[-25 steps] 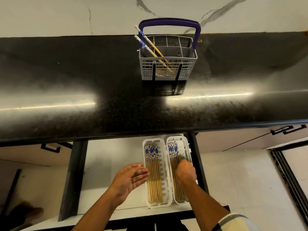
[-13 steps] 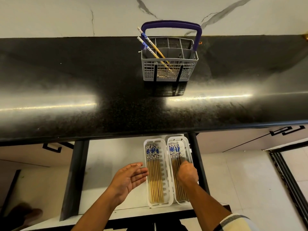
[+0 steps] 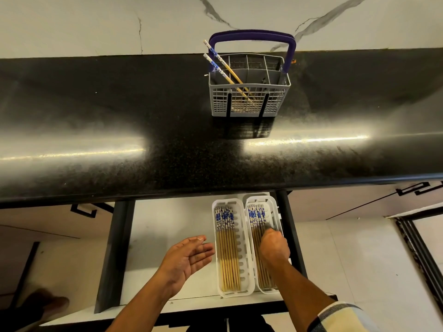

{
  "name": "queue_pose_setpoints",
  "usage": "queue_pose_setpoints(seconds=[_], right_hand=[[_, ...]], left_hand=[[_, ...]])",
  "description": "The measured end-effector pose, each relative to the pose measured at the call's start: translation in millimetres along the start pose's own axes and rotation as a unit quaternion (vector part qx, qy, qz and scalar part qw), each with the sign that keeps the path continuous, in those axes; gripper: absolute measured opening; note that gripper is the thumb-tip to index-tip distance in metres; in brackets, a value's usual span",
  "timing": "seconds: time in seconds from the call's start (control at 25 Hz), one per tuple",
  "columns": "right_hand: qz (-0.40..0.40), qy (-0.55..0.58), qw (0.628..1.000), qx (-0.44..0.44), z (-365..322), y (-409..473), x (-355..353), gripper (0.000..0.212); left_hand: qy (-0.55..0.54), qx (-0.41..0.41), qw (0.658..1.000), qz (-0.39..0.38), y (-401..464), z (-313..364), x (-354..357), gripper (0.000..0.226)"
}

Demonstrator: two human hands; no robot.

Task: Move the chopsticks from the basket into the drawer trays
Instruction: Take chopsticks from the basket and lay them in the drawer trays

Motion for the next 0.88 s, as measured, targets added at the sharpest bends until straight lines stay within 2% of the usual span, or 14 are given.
queue_pose_setpoints(seconds=[0.88], right_hand=[[0.011,-0.008,0.999,-0.045,4.7,-5.0,6.0,0.021]], left_hand=[[-0.017,0.003,1.0,0.007,-1.0,1.3,3.5,0.026]])
Point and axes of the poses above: each hand's wrist, its own y-axis towards the middle knuckle, its own x-axis out of the palm, z = x × y, the point moved 3 cm from there along y, towards the middle knuckle, and after that the axes turned 12 degrees about z, right-handed, at the moved point
